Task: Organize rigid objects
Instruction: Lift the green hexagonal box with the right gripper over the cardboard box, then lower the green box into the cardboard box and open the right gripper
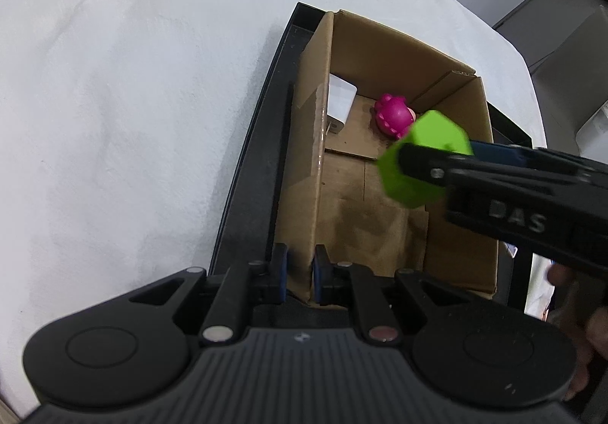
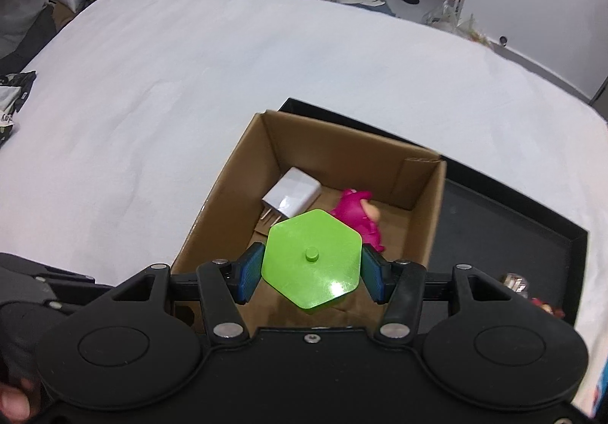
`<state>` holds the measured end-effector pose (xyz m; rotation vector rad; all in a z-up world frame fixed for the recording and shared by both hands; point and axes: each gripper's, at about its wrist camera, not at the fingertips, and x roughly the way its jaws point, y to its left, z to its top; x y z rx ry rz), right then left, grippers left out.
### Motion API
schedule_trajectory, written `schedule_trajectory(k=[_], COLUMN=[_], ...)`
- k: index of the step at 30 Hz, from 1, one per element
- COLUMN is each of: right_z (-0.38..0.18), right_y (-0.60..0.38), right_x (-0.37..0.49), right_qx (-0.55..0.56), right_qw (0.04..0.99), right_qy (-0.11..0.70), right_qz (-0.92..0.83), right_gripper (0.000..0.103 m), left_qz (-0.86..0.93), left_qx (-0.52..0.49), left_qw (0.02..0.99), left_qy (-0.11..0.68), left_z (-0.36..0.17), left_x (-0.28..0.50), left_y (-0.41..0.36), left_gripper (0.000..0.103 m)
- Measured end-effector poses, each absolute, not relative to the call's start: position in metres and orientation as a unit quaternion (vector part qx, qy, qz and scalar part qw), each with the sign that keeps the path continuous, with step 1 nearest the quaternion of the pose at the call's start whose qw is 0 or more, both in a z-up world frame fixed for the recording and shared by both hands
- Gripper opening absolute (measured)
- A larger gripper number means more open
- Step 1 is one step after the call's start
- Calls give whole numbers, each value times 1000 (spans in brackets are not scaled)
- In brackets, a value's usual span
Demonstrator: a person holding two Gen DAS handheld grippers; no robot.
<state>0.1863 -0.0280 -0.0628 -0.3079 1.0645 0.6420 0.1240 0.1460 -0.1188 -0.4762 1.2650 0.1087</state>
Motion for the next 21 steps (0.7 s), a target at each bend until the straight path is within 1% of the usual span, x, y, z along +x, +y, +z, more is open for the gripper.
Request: schedule_trajectory(k=[8,21], right_z=[-86,-115], right_y=[-19,-7], right_x=[193,197], right_qx=[-109,-106], right_qw=[788,780], right_qy=[517,516], right_qz=[316,337], right_gripper=[53,54], left_qz=[50,50], left_qx=[-227,-227], left_qw=[776,776], left_qy=[587,587], left_z=[-120,-120], left_x=[124,123], left_y=[149,150], left_gripper=[12,12])
